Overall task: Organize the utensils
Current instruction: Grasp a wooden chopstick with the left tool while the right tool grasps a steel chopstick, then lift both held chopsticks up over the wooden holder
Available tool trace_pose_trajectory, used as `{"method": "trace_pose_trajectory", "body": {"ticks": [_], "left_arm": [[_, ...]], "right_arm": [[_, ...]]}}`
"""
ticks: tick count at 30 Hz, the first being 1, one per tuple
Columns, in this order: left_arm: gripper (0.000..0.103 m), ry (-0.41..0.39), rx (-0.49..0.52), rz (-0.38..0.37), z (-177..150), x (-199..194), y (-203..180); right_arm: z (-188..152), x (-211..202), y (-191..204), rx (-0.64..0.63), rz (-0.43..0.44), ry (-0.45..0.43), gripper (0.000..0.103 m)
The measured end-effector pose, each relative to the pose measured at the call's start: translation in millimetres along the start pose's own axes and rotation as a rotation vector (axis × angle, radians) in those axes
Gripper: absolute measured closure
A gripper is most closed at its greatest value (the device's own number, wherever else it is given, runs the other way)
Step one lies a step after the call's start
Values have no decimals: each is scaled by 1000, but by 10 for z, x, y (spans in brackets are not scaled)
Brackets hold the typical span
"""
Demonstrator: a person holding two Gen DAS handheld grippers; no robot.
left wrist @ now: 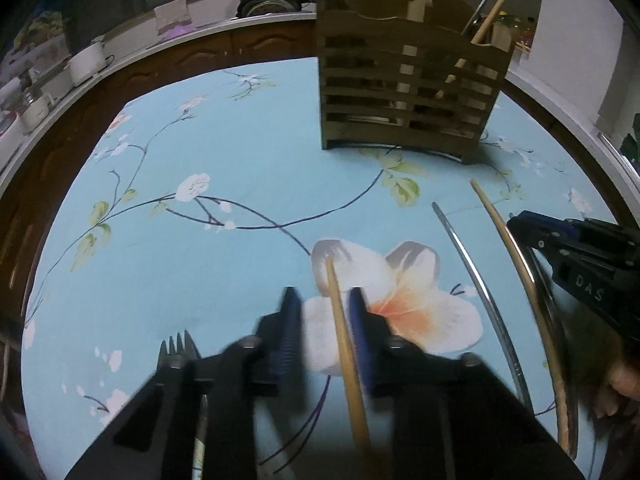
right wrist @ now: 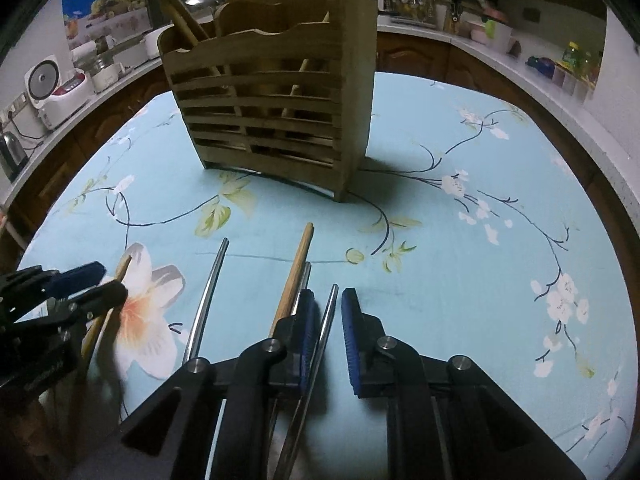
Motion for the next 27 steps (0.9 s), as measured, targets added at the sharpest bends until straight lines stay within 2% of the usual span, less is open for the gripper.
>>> {"method": "trace_pose_trajectory", "body": {"ticks": [2,8,9,16,27], "left_arm": [[97,8,-3,-9,2,-8,-5],[99,14,-63,-66,31,-85,71],[99,39,-83,-73,11,-127,92],[100,-47,-144,-172,66,-608,135],[100,-197,-154,-269,17,-1533,107]], "right_arm": [[-5,-8,-18,28,15,0,96],[-23,-88,-46,111,97,4,99],[-26,-113,-47,114,100,2,99],[11,-534,-63,148,150,-66,99],[135,-1424,-103,164,185,-223,99]]}}
Point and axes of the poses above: each gripper's, at about its wrist camera, not at the fingertips, and x roughly the way its jaws point, y to its left, z to its top, the point moved 9 cm from there along x, roughly the way its jaws point, and after that the axes turned 3 degrees about -z, right-handed, at the moved point
